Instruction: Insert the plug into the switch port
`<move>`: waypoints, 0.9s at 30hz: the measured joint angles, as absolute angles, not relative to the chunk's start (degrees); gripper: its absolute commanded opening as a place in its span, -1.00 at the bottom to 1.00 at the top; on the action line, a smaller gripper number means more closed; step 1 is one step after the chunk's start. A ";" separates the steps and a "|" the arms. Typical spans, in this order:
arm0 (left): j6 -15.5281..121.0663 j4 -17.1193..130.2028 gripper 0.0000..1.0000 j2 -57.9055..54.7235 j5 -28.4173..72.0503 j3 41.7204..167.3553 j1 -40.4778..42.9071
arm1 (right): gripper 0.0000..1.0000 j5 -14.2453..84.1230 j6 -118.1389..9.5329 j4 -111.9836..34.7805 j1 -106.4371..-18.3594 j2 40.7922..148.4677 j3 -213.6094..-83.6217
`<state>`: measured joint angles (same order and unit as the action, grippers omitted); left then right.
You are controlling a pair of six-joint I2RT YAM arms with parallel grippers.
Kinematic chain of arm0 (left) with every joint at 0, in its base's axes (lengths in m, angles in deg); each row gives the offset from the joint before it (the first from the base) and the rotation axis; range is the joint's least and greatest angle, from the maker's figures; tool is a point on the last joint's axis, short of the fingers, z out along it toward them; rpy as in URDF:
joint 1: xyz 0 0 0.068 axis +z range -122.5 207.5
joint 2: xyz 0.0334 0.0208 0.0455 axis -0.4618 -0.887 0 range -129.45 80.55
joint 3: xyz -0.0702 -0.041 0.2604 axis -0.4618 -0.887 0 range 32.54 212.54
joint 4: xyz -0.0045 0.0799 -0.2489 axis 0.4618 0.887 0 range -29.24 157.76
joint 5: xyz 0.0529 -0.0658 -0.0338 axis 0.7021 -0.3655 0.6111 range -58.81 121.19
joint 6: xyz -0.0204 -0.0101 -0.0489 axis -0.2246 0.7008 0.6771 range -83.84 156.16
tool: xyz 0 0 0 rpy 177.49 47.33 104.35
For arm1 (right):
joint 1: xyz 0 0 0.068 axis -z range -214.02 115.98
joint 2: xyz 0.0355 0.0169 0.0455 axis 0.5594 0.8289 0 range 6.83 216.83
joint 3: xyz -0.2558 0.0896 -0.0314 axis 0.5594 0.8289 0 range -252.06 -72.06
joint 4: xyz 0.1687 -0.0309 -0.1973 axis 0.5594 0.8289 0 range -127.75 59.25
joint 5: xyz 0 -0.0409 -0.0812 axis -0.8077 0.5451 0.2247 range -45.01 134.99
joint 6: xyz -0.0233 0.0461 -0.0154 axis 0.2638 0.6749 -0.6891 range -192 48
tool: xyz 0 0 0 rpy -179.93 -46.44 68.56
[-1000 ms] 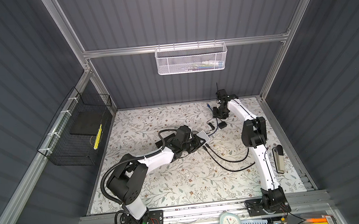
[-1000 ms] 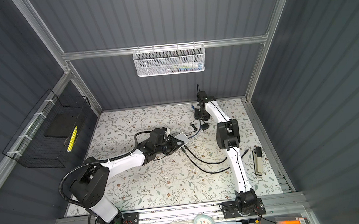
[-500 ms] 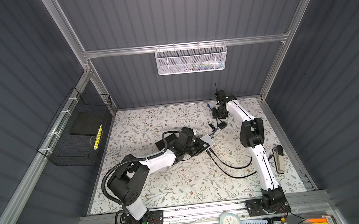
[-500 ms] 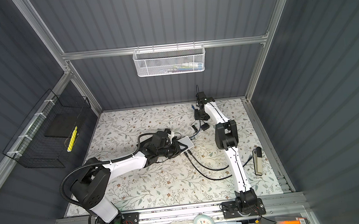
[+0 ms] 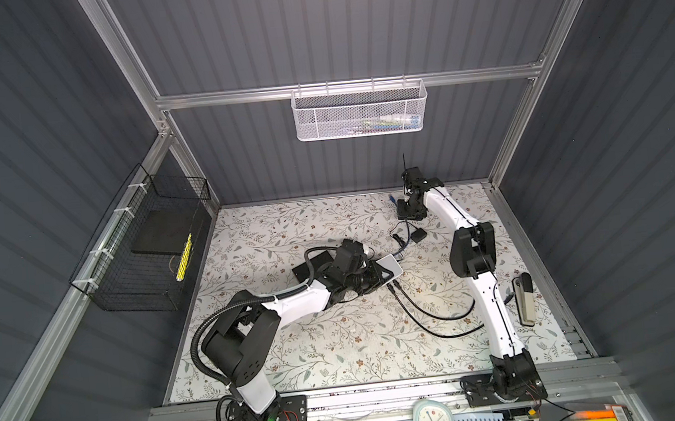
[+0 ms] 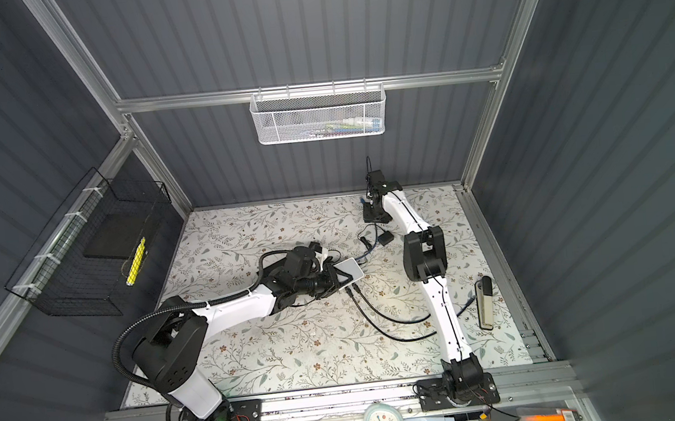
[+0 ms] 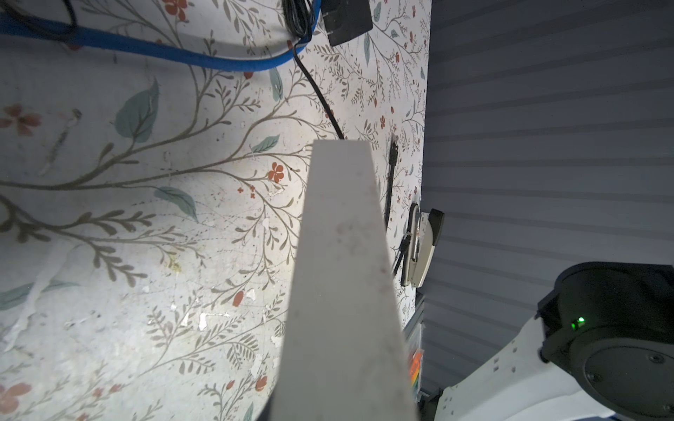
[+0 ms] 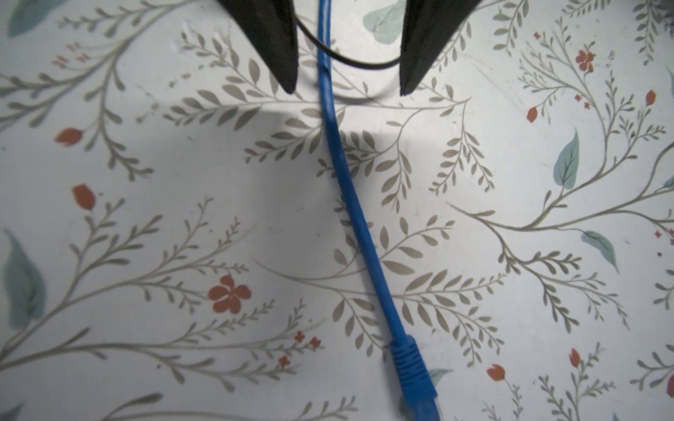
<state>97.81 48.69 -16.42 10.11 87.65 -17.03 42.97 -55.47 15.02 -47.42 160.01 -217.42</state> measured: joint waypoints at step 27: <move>97.68 47.37 -1.00 -16.44 9.49 87.65 -17.05 | -1.00 37.51 -55.84 7.04 -48.65 156.17 -206.73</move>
